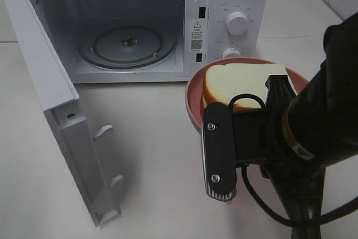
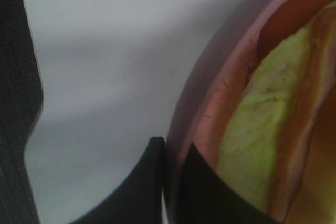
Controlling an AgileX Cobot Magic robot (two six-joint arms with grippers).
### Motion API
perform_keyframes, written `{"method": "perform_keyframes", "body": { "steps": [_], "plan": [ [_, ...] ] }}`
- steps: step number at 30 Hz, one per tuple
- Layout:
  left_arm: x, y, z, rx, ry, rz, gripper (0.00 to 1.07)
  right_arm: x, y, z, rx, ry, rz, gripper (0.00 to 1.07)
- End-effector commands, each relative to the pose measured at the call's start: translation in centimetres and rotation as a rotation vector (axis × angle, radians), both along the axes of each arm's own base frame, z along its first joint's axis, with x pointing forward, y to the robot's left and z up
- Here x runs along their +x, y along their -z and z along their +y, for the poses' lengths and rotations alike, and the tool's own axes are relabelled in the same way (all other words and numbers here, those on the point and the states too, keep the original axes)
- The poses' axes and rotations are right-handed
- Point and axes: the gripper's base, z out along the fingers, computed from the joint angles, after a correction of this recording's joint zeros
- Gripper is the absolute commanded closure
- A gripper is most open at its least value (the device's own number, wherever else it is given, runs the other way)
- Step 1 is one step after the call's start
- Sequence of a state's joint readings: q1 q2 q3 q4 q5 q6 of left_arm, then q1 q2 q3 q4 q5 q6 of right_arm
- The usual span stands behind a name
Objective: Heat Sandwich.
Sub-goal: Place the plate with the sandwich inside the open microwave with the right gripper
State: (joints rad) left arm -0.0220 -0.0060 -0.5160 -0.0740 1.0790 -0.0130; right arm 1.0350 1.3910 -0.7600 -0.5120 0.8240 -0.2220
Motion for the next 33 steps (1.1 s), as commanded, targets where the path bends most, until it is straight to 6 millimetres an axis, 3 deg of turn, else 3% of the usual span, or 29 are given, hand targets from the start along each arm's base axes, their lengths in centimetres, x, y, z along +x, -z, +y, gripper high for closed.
{"method": "perform_keyframes", "body": {
  "steps": [1, 22, 33],
  "plan": [
    [-0.2, 0.0, -0.1, -0.008, 0.012, -0.027, 0.07, 0.1, -0.3, 0.1, -0.006, -0.062, -0.026, 1.07],
    [-0.2, 0.0, -0.1, -0.008, 0.012, -0.027, 0.07, 0.4, -0.4, 1.3, -0.055, -0.448, -0.060, 1.07],
    [-0.2, 0.0, -0.1, -0.008, 0.012, -0.027, 0.07, 0.4, -0.5, 1.8, -0.054, -0.557, -0.086, 1.07]
  ]
}}
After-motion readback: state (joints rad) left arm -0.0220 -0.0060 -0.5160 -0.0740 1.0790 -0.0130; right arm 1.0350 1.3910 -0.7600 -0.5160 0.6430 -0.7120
